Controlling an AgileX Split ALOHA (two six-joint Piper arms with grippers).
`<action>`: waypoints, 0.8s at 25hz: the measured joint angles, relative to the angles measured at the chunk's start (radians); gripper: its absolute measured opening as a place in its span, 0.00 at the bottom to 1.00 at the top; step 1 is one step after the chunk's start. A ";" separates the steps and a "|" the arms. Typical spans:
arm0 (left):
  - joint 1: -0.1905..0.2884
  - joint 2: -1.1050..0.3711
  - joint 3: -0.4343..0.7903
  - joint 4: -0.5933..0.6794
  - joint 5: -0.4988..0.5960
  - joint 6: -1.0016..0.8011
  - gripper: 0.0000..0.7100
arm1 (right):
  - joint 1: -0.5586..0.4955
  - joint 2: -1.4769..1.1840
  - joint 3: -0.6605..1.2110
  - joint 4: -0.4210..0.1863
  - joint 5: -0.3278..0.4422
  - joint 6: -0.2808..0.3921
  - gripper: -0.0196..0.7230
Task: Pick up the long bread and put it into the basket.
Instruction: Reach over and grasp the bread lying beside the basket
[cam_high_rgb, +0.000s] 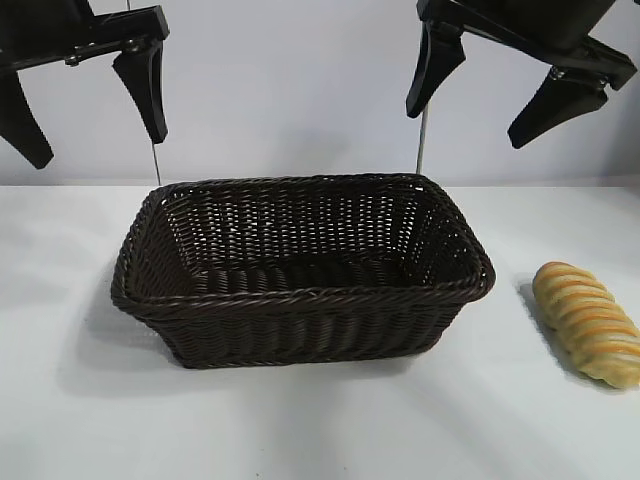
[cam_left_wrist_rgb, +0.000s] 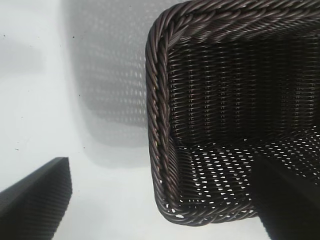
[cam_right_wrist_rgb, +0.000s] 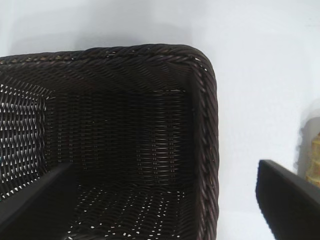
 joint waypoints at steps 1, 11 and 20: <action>0.000 0.000 0.000 0.000 0.000 0.000 0.98 | 0.000 0.000 0.000 -0.051 0.015 0.021 0.96; 0.000 0.000 0.000 0.000 -0.005 0.000 0.98 | -0.188 0.000 0.078 -0.146 0.043 0.036 0.96; 0.000 0.000 0.000 0.001 -0.006 0.000 0.98 | -0.261 0.000 0.328 0.044 -0.213 -0.063 0.96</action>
